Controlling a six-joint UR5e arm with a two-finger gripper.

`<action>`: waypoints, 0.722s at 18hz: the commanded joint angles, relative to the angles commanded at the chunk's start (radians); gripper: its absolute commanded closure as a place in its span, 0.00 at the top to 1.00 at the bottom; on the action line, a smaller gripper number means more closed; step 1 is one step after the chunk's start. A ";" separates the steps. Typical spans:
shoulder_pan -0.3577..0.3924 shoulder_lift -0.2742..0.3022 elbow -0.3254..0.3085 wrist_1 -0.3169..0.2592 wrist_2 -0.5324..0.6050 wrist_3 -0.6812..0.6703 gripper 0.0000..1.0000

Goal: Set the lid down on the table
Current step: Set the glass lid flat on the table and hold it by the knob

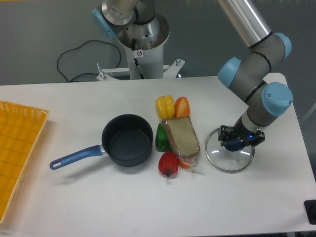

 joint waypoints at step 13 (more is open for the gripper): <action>-0.002 0.038 0.000 0.003 0.002 0.003 1.00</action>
